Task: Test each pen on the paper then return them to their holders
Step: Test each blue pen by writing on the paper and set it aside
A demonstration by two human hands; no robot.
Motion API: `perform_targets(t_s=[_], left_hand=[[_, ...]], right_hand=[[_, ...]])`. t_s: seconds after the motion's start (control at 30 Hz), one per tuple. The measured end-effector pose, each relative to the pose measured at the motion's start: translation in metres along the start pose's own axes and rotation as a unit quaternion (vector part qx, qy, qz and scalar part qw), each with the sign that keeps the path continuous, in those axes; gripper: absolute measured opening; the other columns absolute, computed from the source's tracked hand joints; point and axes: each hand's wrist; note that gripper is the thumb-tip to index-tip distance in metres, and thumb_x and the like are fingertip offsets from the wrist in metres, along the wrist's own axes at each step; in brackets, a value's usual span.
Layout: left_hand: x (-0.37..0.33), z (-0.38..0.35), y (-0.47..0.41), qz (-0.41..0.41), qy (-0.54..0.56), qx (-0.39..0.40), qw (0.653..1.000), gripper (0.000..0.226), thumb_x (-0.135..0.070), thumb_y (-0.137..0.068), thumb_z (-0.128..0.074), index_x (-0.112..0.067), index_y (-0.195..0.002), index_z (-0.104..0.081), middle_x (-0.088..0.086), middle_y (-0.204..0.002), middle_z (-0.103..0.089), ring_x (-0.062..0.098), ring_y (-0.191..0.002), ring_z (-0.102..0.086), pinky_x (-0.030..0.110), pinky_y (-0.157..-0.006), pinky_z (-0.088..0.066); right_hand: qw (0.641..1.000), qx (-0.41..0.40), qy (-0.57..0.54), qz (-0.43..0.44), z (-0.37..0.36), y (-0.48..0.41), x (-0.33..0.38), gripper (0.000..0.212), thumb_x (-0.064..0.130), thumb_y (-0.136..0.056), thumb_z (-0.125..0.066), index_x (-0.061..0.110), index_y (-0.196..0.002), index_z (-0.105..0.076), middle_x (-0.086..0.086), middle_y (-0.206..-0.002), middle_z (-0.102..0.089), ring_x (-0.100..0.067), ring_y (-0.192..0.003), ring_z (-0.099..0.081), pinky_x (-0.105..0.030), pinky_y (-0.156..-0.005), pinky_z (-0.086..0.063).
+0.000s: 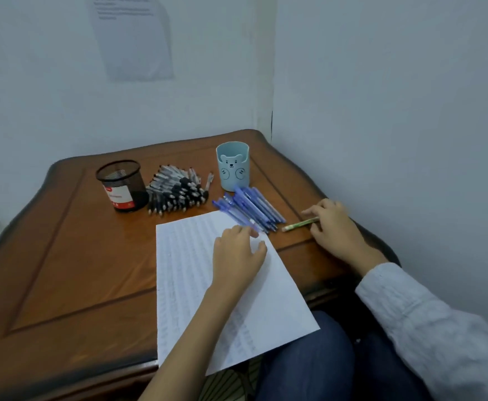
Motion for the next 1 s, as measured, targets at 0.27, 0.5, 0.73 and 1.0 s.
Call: perform_targets(t_s=[0.27, 0.5, 0.73, 1.0], left_hand=[[0.011, -0.005, 0.0, -0.019, -0.004, 0.011, 1.0, 0.026, -0.038, -0.093, -0.053, -0.021, -0.112, -0.06, -0.009, -0.122, -0.055, 0.008, -0.112, -0.046, 0.017, -0.084, -0.024], [0.021, 0.01, 0.008, 0.017, 0.086, -0.005, 0.996, 0.019, -0.028, -0.095, -0.053, -0.019, -0.108, -0.064, -0.008, -0.113, -0.062, 0.009, -0.107, -0.052, 0.025, -0.093, -0.039], [0.046, 0.051, 0.036, 0.055, 0.143, -0.062, 0.986, 0.019, -0.025, -0.096, -0.051, -0.015, -0.095, -0.068, -0.007, -0.099, -0.067, 0.007, -0.096, -0.058, 0.026, -0.079, -0.046], [0.076, 0.067, 0.055, 0.07, 0.157, -0.05, 0.984, 0.016, -0.022, -0.096, -0.051, -0.02, -0.097, -0.067, -0.015, -0.099, -0.065, 0.002, -0.098, -0.058, 0.011, -0.073, -0.037]], right_hand=[[0.997, -0.019, 0.051, 0.047, -0.004, -0.005, -0.006, 0.021, 0.026, -0.099, -0.05, 0.022, -0.111, -0.066, 0.002, -0.115, -0.06, -0.016, -0.11, -0.044, -0.029, -0.095, -0.034], [0.956, -0.086, -0.276, 0.045, 0.002, 0.001, 0.043, 0.008, 0.018, -0.097, -0.055, 0.023, -0.102, -0.058, 0.012, -0.094, -0.059, 0.003, -0.087, -0.056, -0.008, -0.068, -0.045], [0.878, -0.024, -0.478, 0.002, -0.012, 0.017, 0.119, 0.012, 0.02, -0.089, -0.068, 0.016, -0.098, -0.061, -0.004, -0.068, -0.066, -0.015, -0.061, -0.064, -0.028, -0.052, -0.047], [0.779, 0.046, -0.602, -0.168, -0.03, 0.015, 0.145, 0.039, 0.019, -0.082, -0.076, 0.008, -0.059, -0.046, -0.001, -0.047, -0.033, -0.01, -0.037, -0.028, -0.019, -0.036, -0.028]])
Point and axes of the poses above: each hand's wrist, its own y-axis away from the middle knuckle, its own z-axis out of the back of the hand, x = y × z
